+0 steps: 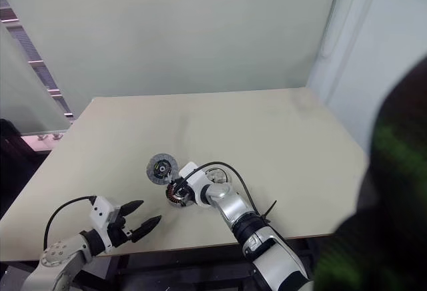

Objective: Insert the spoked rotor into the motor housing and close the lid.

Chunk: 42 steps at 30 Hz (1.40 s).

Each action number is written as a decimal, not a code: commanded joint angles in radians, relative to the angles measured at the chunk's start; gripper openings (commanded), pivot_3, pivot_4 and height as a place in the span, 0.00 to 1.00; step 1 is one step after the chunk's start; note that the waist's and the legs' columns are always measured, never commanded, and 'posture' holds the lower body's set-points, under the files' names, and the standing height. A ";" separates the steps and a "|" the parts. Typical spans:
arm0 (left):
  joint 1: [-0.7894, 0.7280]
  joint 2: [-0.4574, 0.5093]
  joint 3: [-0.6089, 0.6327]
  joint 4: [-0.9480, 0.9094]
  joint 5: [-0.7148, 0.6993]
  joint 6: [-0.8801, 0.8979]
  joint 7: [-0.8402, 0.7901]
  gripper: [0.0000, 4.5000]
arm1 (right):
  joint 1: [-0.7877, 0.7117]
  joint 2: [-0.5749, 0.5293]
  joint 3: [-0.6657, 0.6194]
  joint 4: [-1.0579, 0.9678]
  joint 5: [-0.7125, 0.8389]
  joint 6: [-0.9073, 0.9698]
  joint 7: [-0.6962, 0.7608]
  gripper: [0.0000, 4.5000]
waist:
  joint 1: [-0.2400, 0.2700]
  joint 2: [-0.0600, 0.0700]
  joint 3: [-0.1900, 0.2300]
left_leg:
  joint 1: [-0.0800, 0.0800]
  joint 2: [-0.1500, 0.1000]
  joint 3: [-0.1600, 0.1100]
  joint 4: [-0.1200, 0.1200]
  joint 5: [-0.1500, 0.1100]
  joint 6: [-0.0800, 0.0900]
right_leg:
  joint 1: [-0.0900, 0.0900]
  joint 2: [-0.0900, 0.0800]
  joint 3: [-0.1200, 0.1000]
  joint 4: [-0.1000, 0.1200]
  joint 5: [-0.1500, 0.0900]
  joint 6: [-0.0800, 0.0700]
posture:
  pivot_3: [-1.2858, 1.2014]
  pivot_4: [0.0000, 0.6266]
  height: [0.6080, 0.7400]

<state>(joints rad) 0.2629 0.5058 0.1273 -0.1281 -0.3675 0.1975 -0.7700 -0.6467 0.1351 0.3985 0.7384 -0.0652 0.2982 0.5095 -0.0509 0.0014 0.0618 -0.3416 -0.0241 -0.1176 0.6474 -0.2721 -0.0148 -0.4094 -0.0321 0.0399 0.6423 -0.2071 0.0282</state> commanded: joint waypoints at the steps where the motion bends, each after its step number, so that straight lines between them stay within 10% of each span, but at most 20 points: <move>1: -0.016 0.005 0.014 -0.027 0.000 -0.022 0.002 1.00 | -0.026 0.009 -0.004 -0.009 -0.014 0.006 0.011 0.40 | 0.000 0.000 0.000 | 0.000 0.000 0.000 0.000 0.000 0.000 | 0.000 0.000 0.000 0.000 0.000 0.000 | 0.52 0.00 1.00; 9: -0.030 0.004 0.005 -0.013 0.005 -0.025 -0.002 1.00 | -0.019 -0.001 -0.023 -0.079 -0.003 0.036 0.039 1.00 | 0.000 0.000 0.000 | 0.000 0.000 0.000 0.000 0.000 0.000 | 0.000 0.000 0.000 0.000 0.000 0.000 | 0.52 0.00 1.00; 14: -0.041 0.002 -0.003 -0.005 0.009 -0.026 -0.006 1.00 | -0.003 0.003 -0.046 -0.150 0.017 0.066 0.050 1.00 | 0.000 0.000 0.000 | 0.000 0.000 0.000 0.000 0.000 0.000 | 0.000 0.000 0.000 0.000 0.000 0.000 | 0.52 0.00 1.00; 28: -0.045 -0.001 -0.008 -0.014 0.012 -0.024 -0.007 1.00 | 0.030 0.004 -0.016 -0.190 -0.014 0.120 0.018 0.01 | 0.000 0.000 0.000 | 0.000 0.000 0.000 0.000 0.000 0.000 | 0.000 0.000 0.000 0.000 0.000 0.000 | 0.52 0.00 1.00; 42: -0.032 -0.002 -0.015 -0.030 0.009 -0.022 0.000 1.00 | 0.014 0.018 -0.006 -0.118 -0.031 0.087 -0.010 0.01 | 0.000 0.000 0.000 | 0.000 0.000 0.000 0.000 0.000 0.000 | 0.000 0.000 0.000 0.000 0.000 0.000 | 0.52 0.00 1.00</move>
<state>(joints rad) 0.2340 0.5006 0.1026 -0.1205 -0.3534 0.1859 -0.7710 -0.6079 0.1385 0.3898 0.6281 -0.0901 0.4127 0.5032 -0.0510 0.0013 0.0615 -0.3416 -0.0241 -0.1176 0.6470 -0.2721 -0.0148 -0.4098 -0.0320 0.0399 0.6424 -0.2070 0.0282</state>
